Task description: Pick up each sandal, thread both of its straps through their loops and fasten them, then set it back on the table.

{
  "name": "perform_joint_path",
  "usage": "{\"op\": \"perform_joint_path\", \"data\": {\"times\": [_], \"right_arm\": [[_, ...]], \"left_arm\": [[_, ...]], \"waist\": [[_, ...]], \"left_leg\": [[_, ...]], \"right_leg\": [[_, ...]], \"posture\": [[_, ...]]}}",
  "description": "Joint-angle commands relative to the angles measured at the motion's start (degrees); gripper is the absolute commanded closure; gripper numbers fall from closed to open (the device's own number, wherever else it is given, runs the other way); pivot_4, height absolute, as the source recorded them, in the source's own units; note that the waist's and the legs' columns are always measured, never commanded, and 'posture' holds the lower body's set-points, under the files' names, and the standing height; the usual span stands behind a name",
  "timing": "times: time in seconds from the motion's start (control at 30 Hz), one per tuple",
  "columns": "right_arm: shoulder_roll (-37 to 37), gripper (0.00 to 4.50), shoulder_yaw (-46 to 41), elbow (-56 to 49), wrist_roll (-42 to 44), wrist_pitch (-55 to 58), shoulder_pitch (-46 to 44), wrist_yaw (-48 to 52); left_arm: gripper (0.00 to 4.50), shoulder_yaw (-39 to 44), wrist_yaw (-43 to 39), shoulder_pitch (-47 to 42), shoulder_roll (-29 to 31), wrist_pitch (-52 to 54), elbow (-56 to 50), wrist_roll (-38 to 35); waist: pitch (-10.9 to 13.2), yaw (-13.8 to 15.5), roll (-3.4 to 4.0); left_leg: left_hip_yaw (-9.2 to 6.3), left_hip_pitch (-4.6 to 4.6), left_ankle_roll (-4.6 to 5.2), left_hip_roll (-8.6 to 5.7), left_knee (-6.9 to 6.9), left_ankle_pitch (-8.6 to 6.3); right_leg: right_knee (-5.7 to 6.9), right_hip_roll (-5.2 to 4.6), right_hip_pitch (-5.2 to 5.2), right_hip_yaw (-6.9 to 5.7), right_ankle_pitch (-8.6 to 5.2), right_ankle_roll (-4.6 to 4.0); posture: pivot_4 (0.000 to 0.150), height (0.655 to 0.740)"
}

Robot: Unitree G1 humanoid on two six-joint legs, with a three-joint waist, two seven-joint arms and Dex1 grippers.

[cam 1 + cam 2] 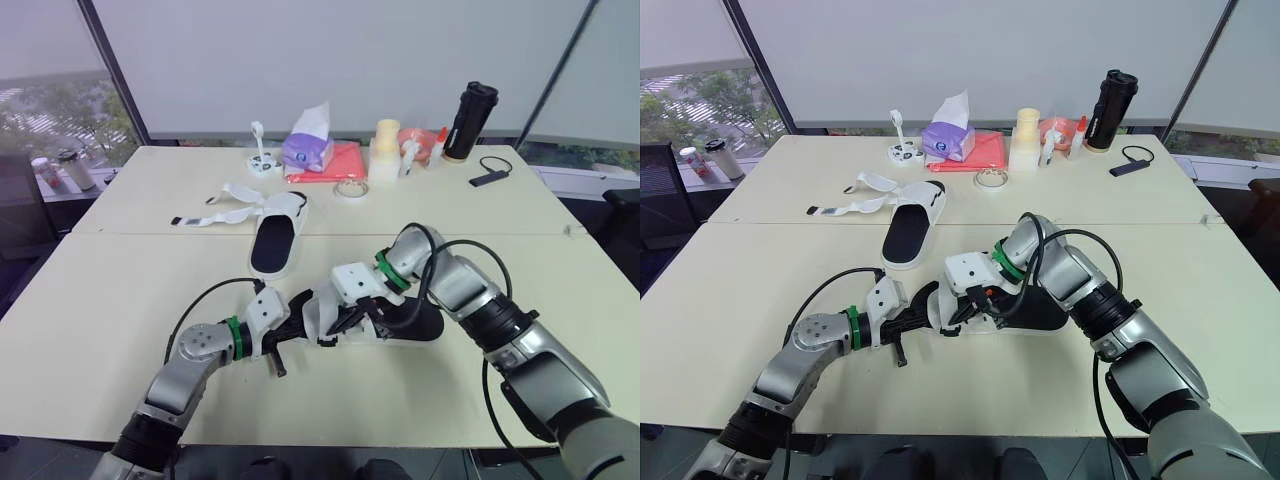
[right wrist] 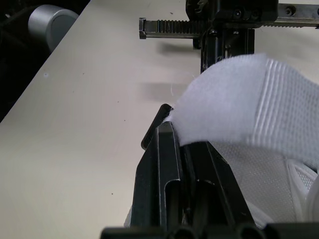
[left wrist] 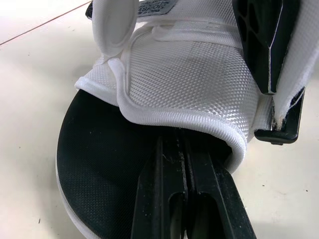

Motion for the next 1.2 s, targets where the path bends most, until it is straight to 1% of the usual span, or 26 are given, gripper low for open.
{"op": "perform_joint_path", "data": {"times": [0.03,0.13,0.17,0.2,0.27,0.37,0.47,0.53,0.63,0.87,0.97,1.17,1.2], "right_arm": [[0.11,2.74,1.47,0.68,-0.27,1.57,2.34,0.46],[0.50,1.42,-1.35,-0.60,1.70,5.97,2.56,-1.38],[0.58,0.94,-2.72,-1.62,3.05,8.76,2.68,-1.82],[0.50,0.55,-4.27,-3.11,4.85,12.29,2.84,-2.13],[0.32,0.55,-7.81,-6.68,9.34,20.48,3.34,-3.03],[-0.28,0.55,-11.76,-10.90,15.15,30.84,4.13,-4.56],[-2.52,0.55,-13.80,-15.03,19.13,37.95,6.28,-5.90],[-3.41,0.55,-14.58,-17.41,21.14,41.21,7.97,-7.59],[-2.82,0.55,-16.38,-19.94,23.59,45.25,10.16,-12.06],[2.68,0.55,-21.48,-21.44,27.24,51.45,12.63,-25.13],[4.94,1.32,-23.29,-20.88,28.43,52.94,12.89,-29.73],[6.57,4.39,-25.39,-20.85,31.37,55.22,13.35,-34.56],[6.79,4.46,-25.92,-20.98,32.36,56.01,13.40,-34.95]], "left_arm": [[4.50,-1.70,0.05,1.91,1.12,1.93,4.68,2.24],[4.50,-1.70,-0.03,1.80,1.14,1.85,4.79,2.23],[4.50,-1.70,-0.08,1.76,1.16,1.78,4.86,2.26],[4.50,-1.68,-0.15,1.68,1.16,1.72,5.00,2.28],[4.50,-1.71,-0.26,1.45,1.12,1.54,5.37,2.34],[4.50,-1.89,-0.42,1.11,1.03,1.35,5.81,2.43],[4.50,-2.13,-0.77,0.55,0.96,1.12,6.41,2.46],[4.50,-2.24,-0.94,0.12,0.87,0.93,6.91,2.49],[4.50,-2.35,-1.30,-0.28,0.75,0.72,7.33,2.53],[4.50,-2.51,-2.34,-1.15,0.71,0.45,8.35,2.56],[4.50,-2.58,-2.70,-1.85,0.61,0.21,9.11,2.72],[4.50,-2.64,-2.98,-2.25,0.38,-0.10,9.61,2.88],[4.50,-2.66,-2.98,-2.18,0.37,-0.14,9.57,2.91]], "waist": [[0.00,0.06,0.00],[0.00,0.11,0.00],[0.00,0.14,0.00],[0.00,0.13,0.00],[0.04,-0.06,-0.03],[0.14,-0.07,0.13],[0.14,0.01,0.13],[0.14,-0.03,0.12],[0.14,-0.03,0.14],[0.14,0.01,0.13],[0.14,0.03,0.13],[0.14,0.03,0.13],[0.14,0.02,0.13]], "left_leg": [[0.00,0.00,0.00,0.00,0.00,0.00],[0.00,-0.02,0.00,-0.01,0.00,0.00],[0.00,-0.04,0.00,-0.02,-0.01,0.00],[0.00,-0.07,0.00,-0.02,-0.01,0.00],[0.01,-0.12,0.00,-0.03,-0.05,-0.01],[0.01,-0.18,0.00,-0.03,-0.04,0.00],[-0.01,-0.17,0.00,-0.01,-0.04,0.00],[-0.02,-0.17,0.00,-0.01,-0.04,0.00],[-0.01,-0.17,0.00,-0.01,-0.04,0.00],[-0.02,-0.18,0.01,-0.01,-0.02,0.00],[-0.02,-0.20,0.01,-0.01,-0.02,0.00],[-0.02,-0.20,0.01,-0.01,-0.01,0.00],[-0.02,-0.20,0.01,-0.01,-0.01,0.00]], "right_leg": [[0.00,0.00,0.00,0.00,0.00,0.00],[-0.02,-0.01,-0.01,0.00,0.00,0.00],[-0.03,-0.02,-0.01,-0.01,0.00,0.00],[-0.04,-0.03,-0.03,-0.01,0.00,0.00],[-0.06,-0.04,-0.10,-0.01,0.00,0.01],[-0.01,-0.04,-0.20,-0.02,0.01,0.02],[0.03,-0.04,-0.22,-0.04,0.00,0.00],[0.01,-0.04,-0.20,-0.05,-0.01,-0.02],[0.00,-0.05,-0.21,-0.04,-0.01,-0.02],[0.01,-0.05,-0.21,-0.04,-0.01,-0.02],[0.01,-0.05,-0.22,-0.03,-0.01,-0.02],[0.01,-0.05,-0.21,-0.04,-0.01,-0.02],[0.01,-0.05,-0.21,-0.03,-0.01,-0.02]], "posture": [[0.150,0.7400],[0.150,0.7400],[0.150,0.7400],[0.150,0.7400],[0.150,0.7400],[0.150,0.7400],[0.150,0.7400],[0.150,0.7400],[0.150,0.7400],[0.150,0.7400],[0.150,0.7400],[0.150,0.7400],[0.150,0.7400]]}}
